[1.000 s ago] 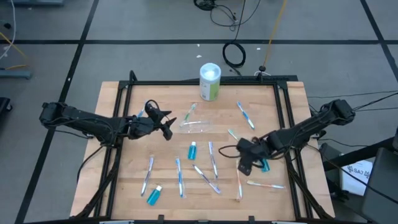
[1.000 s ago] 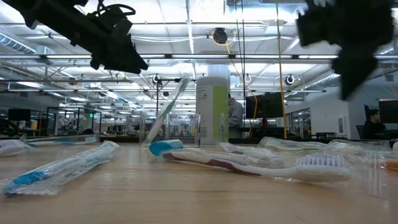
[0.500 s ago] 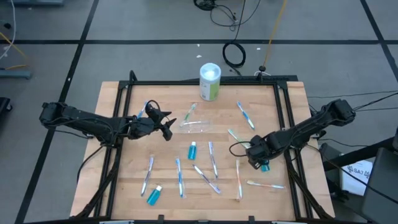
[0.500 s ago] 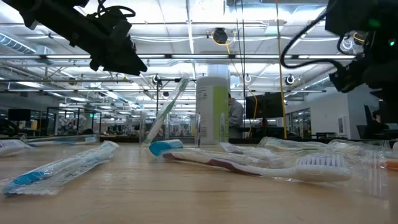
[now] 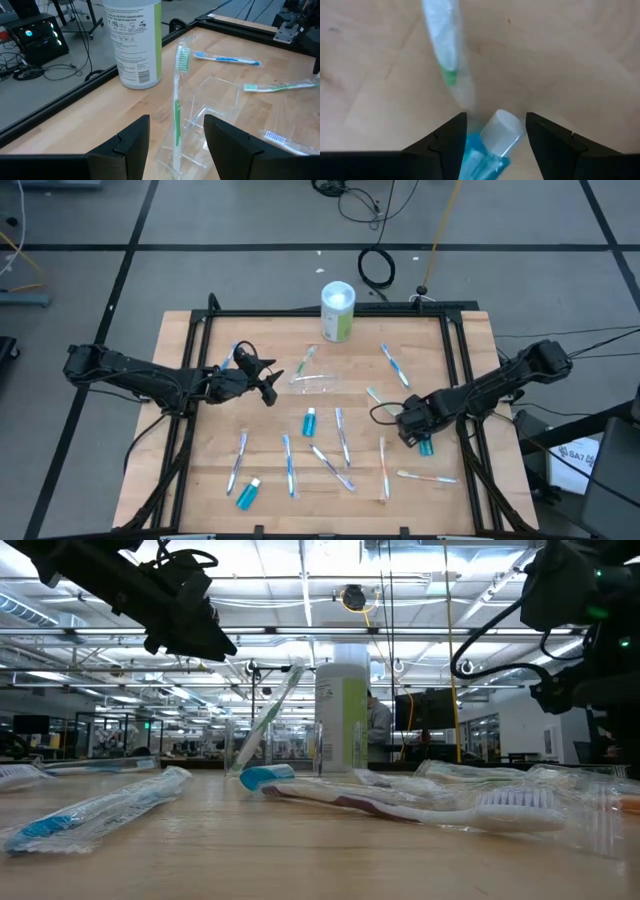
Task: Pick & Place toothbrushing station
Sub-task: Put the top right blue mouthwash into the transparent organizer, then put the green toothbrush into the transparent organizer
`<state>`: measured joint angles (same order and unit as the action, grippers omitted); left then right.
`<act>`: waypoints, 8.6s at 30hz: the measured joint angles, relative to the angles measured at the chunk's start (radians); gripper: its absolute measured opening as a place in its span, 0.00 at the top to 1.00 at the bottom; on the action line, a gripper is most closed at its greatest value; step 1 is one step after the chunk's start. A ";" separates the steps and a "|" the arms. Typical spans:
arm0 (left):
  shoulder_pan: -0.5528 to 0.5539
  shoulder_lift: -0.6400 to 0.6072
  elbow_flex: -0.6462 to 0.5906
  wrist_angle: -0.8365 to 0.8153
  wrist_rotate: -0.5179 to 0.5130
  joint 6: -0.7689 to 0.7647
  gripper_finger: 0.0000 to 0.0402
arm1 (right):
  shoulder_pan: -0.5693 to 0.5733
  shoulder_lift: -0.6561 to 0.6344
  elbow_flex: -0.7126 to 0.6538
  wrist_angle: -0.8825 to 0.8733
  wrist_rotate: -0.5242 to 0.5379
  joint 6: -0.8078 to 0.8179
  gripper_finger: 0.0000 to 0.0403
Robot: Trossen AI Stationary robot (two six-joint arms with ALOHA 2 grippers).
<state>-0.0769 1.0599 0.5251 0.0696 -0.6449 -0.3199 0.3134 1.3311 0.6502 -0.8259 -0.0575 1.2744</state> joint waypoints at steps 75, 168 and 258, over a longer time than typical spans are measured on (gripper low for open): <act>0.000 0.000 0.000 -0.014 -0.010 0.002 0.52 | -0.317 0.396 0.111 2.024 0.291 -1.460 0.75; 0.000 0.000 0.000 -0.014 -0.006 -0.005 0.52 | -0.362 0.253 0.305 1.043 0.472 -1.283 0.47; 0.000 0.000 0.000 -0.001 0.018 -0.029 0.52 | -0.399 0.148 -0.155 2.060 0.051 -1.025 0.97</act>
<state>-0.0770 1.0599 0.5255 0.0683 -0.6270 -0.3486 -0.0860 1.4788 0.4952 1.2346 -0.0063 0.2493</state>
